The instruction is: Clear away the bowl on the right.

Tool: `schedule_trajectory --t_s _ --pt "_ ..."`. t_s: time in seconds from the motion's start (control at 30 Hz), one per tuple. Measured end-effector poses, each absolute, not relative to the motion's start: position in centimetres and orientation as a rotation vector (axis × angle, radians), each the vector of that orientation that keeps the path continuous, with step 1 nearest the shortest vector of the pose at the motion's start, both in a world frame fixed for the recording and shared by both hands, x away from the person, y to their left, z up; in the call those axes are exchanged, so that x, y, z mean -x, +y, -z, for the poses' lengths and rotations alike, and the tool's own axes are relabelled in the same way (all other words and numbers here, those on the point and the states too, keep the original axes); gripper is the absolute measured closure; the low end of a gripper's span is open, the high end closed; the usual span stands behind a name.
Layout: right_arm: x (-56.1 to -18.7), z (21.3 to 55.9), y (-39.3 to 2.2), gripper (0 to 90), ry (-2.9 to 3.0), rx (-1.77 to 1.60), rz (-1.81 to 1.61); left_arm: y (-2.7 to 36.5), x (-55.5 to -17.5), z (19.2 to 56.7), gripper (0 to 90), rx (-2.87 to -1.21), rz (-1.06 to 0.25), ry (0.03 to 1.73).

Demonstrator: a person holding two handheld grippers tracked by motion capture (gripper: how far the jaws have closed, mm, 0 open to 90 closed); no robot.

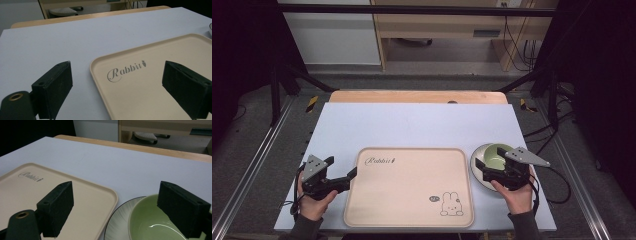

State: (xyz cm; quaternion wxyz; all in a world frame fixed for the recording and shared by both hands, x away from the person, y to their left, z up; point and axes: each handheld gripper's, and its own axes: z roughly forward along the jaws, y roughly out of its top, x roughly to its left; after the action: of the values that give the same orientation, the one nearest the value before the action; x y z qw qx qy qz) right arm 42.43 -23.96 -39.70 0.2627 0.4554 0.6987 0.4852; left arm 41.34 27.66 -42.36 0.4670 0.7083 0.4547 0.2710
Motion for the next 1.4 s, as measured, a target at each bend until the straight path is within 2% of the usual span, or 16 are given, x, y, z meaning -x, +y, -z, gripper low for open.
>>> schedule_trajectory --t_s 1.4 --pt "-43.3 41.3 -30.5 21.3 1.750 -1.529 -1.039 27.7 -41.5 42.6 9.3 -1.744 -0.665 1.127"
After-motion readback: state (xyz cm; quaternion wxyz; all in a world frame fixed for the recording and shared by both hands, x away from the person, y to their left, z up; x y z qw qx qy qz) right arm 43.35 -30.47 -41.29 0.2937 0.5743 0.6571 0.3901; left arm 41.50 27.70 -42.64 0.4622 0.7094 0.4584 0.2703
